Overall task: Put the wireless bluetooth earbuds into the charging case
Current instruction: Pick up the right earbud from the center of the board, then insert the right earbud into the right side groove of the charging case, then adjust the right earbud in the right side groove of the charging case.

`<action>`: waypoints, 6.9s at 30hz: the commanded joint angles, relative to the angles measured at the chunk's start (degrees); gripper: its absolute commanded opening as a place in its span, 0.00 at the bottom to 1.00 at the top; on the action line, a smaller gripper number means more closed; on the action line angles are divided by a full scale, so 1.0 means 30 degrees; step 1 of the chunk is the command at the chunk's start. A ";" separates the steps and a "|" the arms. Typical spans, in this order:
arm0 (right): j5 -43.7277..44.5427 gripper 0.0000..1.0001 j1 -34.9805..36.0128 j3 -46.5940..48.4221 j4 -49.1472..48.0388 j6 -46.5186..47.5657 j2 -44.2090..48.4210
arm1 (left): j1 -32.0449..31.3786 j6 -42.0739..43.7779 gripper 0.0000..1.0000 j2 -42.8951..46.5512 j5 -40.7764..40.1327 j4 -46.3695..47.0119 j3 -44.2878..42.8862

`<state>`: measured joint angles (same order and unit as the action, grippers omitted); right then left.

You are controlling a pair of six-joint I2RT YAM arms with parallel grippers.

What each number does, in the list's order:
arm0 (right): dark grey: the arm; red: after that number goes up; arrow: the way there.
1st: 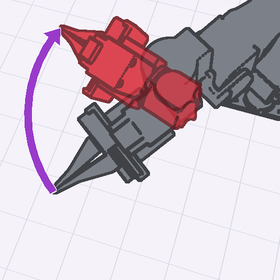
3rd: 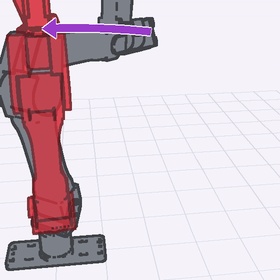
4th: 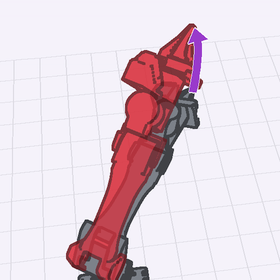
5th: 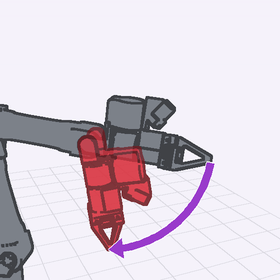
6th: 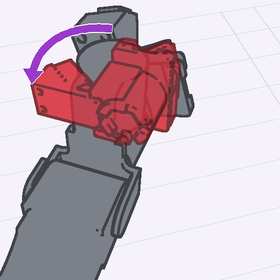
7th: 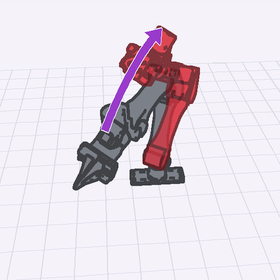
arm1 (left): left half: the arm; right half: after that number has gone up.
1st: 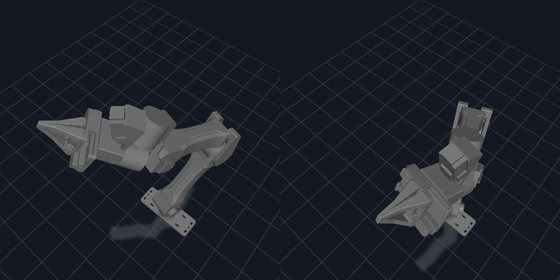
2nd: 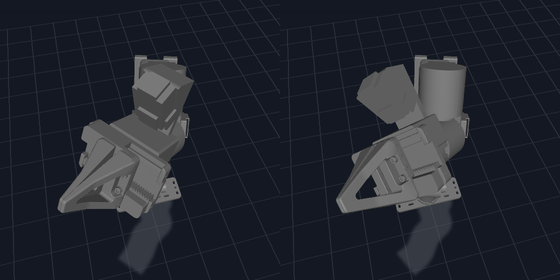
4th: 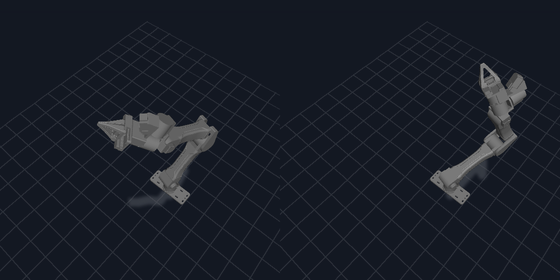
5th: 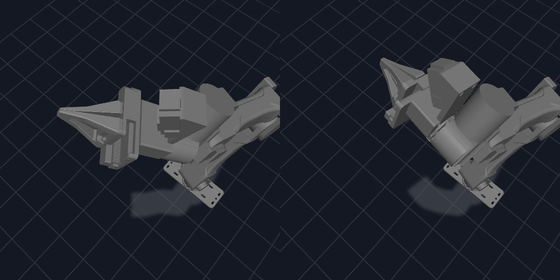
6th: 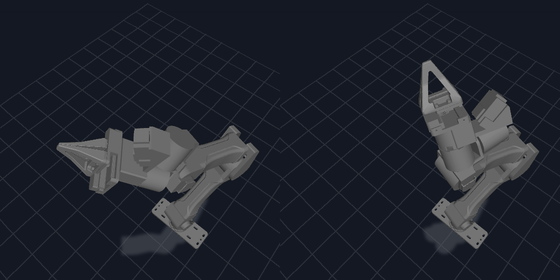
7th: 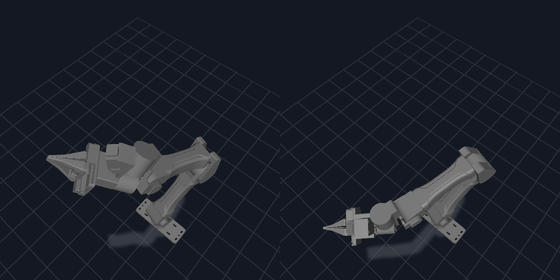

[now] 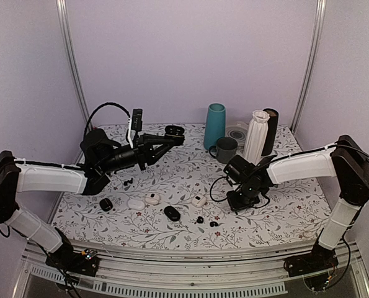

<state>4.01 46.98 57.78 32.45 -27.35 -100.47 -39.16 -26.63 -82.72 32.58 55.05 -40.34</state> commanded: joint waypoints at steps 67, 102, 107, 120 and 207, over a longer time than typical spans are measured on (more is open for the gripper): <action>-0.4972 0.13 0.1418 0.1758 -1.3775 0.1765 0.8505 | -0.1444 -0.5195 0.00 -0.5298 0.5162 0.4591 -0.4639; -0.4918 0.14 0.1531 0.3202 -1.2187 0.1504 0.7327 | -0.1664 -0.1296 0.00 -0.3035 0.2763 0.5170 -0.3185; -0.5160 0.13 0.1562 0.3506 -1.1924 0.1493 0.6814 | -0.1737 -0.0895 0.00 -0.2885 0.2612 0.5345 -0.3107; -0.4444 0.13 0.1759 0.3665 -1.1035 0.1676 0.6486 | -0.1791 -0.0137 0.00 -0.2408 0.1987 0.5704 -0.2962; -0.5737 0.36 0.1697 0.9311 -0.5207 -0.0974 0.7005 | -0.1830 0.0147 0.00 -0.2136 0.1215 0.3992 -0.2873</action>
<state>-11.44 52.34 83.29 12.43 -28.86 -77.78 -44.05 -27.18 -90.70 37.12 67.59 -48.14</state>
